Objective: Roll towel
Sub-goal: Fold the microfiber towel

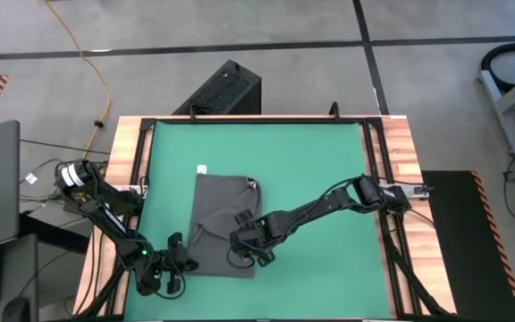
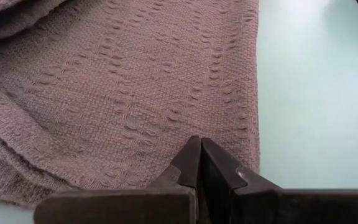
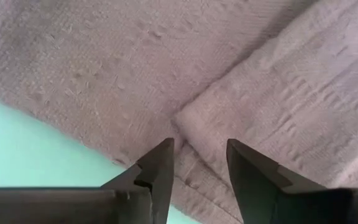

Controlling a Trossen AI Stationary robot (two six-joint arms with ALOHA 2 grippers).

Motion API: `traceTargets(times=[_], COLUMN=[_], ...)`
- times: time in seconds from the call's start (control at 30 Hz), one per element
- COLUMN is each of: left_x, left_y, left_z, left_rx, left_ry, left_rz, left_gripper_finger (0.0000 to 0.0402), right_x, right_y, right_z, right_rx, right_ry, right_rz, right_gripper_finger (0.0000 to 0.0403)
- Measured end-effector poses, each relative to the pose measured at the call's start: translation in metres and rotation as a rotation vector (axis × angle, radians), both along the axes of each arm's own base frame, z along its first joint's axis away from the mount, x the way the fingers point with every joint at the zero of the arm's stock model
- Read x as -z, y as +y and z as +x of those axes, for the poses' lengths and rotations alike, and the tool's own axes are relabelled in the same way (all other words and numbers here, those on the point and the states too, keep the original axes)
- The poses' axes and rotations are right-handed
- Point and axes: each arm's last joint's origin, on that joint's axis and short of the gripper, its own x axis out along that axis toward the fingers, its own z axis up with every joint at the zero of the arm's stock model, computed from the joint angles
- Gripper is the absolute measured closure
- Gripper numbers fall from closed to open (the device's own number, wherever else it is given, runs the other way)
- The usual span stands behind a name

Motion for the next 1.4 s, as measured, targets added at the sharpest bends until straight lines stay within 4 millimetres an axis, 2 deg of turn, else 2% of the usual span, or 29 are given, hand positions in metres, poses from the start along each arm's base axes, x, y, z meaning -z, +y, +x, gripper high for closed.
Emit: traceTargets(times=[0.37,0.67,0.87,1.17,1.4], left_x=[0.000,0.000,0.000,0.000,0.000], left_y=[0.000,0.001,0.001,0.001,0.001], left_z=[0.000,0.000,0.000,0.000,0.000], left_rx=[-0.002,-0.004,-0.002,-0.005,-0.006], left_ry=[-0.004,-0.003,-0.001,-0.005,-0.006], left_rz=[0.004,0.006,0.006,0.011,0.013], left_gripper_finger=[0.0401,0.0401,0.0401,0.0401,0.0401], right_x=[0.001,0.015,0.016,0.016,-0.003], right_y=[-0.004,-0.012,-0.015,-0.018,-0.018], right_z=[0.001,-0.002,-0.002,-0.005,-0.001], right_rx=[0.002,0.030,0.078,0.112,0.147], right_ry=[0.007,0.037,0.042,0.078,0.083], right_rz=[0.019,0.051,0.071,0.067,0.072], right_gripper_finger=[0.0234,0.0240,0.0286,0.0386,0.0387])
